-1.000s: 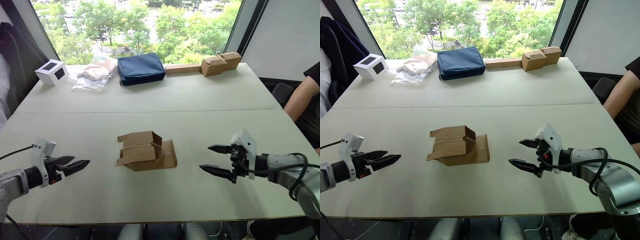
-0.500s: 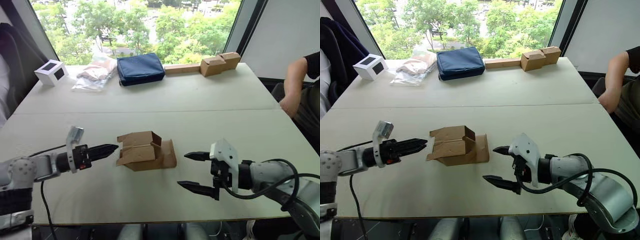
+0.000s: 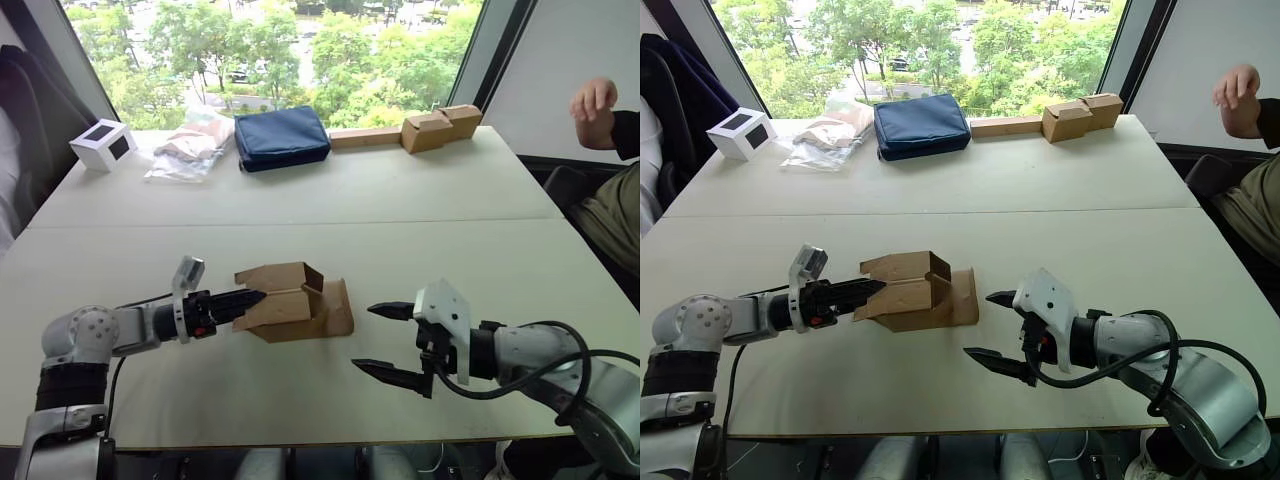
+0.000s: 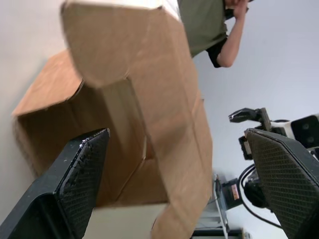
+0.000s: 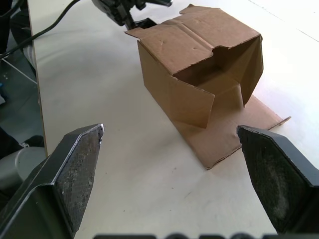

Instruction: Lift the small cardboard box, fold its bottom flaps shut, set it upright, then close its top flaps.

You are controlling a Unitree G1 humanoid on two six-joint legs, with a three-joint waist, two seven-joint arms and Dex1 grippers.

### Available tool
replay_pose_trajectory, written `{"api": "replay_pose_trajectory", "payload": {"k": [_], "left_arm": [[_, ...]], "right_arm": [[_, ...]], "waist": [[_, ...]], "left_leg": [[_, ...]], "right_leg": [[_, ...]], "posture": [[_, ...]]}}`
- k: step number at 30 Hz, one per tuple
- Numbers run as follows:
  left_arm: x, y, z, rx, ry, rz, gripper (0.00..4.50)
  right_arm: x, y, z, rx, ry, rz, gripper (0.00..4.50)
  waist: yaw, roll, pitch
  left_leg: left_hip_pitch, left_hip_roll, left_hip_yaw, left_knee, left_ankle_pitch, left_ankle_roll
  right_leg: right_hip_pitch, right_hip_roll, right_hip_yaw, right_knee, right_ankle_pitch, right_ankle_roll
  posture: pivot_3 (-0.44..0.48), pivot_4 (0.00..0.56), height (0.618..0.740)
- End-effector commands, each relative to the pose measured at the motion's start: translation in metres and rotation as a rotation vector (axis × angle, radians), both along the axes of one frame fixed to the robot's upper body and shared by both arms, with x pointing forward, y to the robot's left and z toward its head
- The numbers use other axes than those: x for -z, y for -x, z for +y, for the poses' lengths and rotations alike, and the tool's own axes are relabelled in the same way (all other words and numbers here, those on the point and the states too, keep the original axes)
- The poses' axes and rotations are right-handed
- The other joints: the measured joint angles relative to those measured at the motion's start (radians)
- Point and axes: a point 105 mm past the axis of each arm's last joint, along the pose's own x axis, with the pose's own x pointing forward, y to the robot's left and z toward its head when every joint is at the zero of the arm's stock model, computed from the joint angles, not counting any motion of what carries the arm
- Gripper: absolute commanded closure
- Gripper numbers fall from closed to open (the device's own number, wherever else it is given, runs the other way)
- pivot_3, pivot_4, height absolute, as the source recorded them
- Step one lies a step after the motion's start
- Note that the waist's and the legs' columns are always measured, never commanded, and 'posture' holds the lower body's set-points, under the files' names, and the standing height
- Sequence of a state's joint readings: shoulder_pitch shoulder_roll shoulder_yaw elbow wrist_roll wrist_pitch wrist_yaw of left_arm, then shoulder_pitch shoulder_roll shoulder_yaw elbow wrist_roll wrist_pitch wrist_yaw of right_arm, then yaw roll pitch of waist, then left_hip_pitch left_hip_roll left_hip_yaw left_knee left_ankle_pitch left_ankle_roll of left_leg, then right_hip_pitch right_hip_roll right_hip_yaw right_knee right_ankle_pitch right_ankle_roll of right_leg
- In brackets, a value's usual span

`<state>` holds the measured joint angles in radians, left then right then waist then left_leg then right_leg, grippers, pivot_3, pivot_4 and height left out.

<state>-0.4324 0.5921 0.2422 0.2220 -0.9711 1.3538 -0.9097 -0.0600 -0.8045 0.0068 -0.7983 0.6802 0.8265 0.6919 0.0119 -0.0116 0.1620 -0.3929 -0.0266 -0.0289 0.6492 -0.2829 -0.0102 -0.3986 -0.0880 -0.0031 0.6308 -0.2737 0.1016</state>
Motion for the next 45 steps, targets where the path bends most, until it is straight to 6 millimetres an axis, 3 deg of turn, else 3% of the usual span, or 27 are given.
{"api": "replay_pose_trajectory", "payload": {"k": [1,3,6,7,18,21,25,29,33,38,42,45], "left_arm": [[-0.011,-0.005,-0.002,0.002,0.027,-0.042,0.25],[-0.010,-0.006,-0.002,0.006,0.022,-0.040,0.64],[-0.010,-0.006,-0.003,0.020,0.022,-0.037,1.89],[-0.009,-0.007,-0.004,0.020,0.020,-0.036,2.10],[-0.001,-0.015,-0.015,0.047,0.046,-0.030,2.10],[0.000,-0.016,-0.015,0.047,0.054,-0.028,2.83],[-0.002,-0.017,-0.015,0.049,0.067,-0.039,4.40],[-0.008,-0.016,-0.013,0.059,0.073,-0.073,4.45],[-0.032,-0.015,-0.008,0.063,0.080,-0.192,4.45],[-0.099,-0.015,-0.014,0.130,0.018,-0.502,4.45],[-0.138,-0.010,-0.024,0.196,-0.004,-0.658,4.50],[-0.152,-0.007,-0.031,0.249,-0.055,-0.743,4.50]], "right_arm": [[-0.004,0.006,0.000,-0.030,0.004,-0.026,0.00],[-0.003,0.007,-0.003,-0.032,0.013,-0.024,0.00],[-0.003,0.007,-0.005,-0.033,0.019,-0.029,0.00],[-0.004,0.007,-0.006,-0.034,0.019,-0.031,0.00],[-0.002,0.006,-0.002,-0.028,0.015,-0.037,0.00],[0.000,0.006,-0.003,-0.020,0.019,-0.036,0.00],[-0.001,0.006,-0.003,-0.018,0.018,-0.037,0.00],[-0.003,0.006,-0.002,-0.018,0.009,-0.032,0.00],[-0.020,-0.004,-0.002,0.045,-0.145,-0.018,0.00],[-0.067,-0.049,-0.019,0.277,-0.472,-0.093,0.00],[-0.092,-0.073,-0.021,0.359,-0.627,-0.090,1.05],[-0.114,-0.088,-0.014,0.373,-0.753,-0.079,2.13]], "waist": [[0.000,0.000,0.000],[-0.001,0.000,0.000],[-0.001,0.000,0.000],[-0.001,0.000,0.000],[0.000,0.000,0.000],[-0.001,0.000,0.000],[0.000,0.000,0.000],[0.000,0.000,0.000],[-0.001,-0.001,0.000],[-0.001,-0.004,0.002],[-0.001,-0.004,0.002],[-0.008,-0.003,0.002]], "left_leg": [[0.000,0.000,0.000,0.000,0.000,0.000],[0.000,0.000,0.000,0.000,0.000,0.000],[0.000,0.000,0.000,0.000,0.000,0.000],[0.000,0.000,0.000,0.000,0.000,0.000],[0.000,0.000,0.000,0.001,0.000,0.000],[0.000,0.000,0.000,0.001,0.000,0.000],[0.000,0.000,0.000,0.001,0.000,0.000],[0.000,0.000,0.000,0.001,0.000,0.000],[0.000,0.000,0.000,0.001,0.000,0.000],[0.000,0.000,-0.001,0.001,0.001,-0.001],[0.000,-0.001,-0.001,0.001,0.001,-0.002],[0.000,-0.001,0.000,0.000,0.001,-0.002]], "right_leg": [[0.000,0.000,0.000,0.000,0.000,0.000],[0.000,0.000,0.000,0.000,0.000,0.000],[0.000,0.001,0.000,0.000,0.000,0.000],[0.000,0.001,0.000,0.000,0.000,0.000],[0.001,0.001,0.000,0.000,0.000,0.000],[0.001,0.001,0.000,0.001,0.000,0.000],[0.001,0.001,0.000,0.001,0.000,0.000],[0.001,0.001,0.000,0.001,0.000,0.000],[0.001,0.001,0.000,0.001,0.000,0.000],[0.001,0.000,0.000,0.001,0.000,0.000],[0.000,0.000,0.000,0.001,0.001,0.000],[0.000,0.000,0.000,0.001,0.001,0.000]], "posture": [[0.000,0.150,0.737],[0.000,0.150,0.737],[0.000,0.150,0.737],[0.000,0.150,0.737],[0.000,0.150,0.737],[0.000,0.150,0.737],[0.000,0.150,0.737],[0.000,0.150,0.737],[0.000,0.150,0.737],[0.000,0.150,0.737],[0.000,0.150,0.737],[0.000,0.150,0.737]]}}
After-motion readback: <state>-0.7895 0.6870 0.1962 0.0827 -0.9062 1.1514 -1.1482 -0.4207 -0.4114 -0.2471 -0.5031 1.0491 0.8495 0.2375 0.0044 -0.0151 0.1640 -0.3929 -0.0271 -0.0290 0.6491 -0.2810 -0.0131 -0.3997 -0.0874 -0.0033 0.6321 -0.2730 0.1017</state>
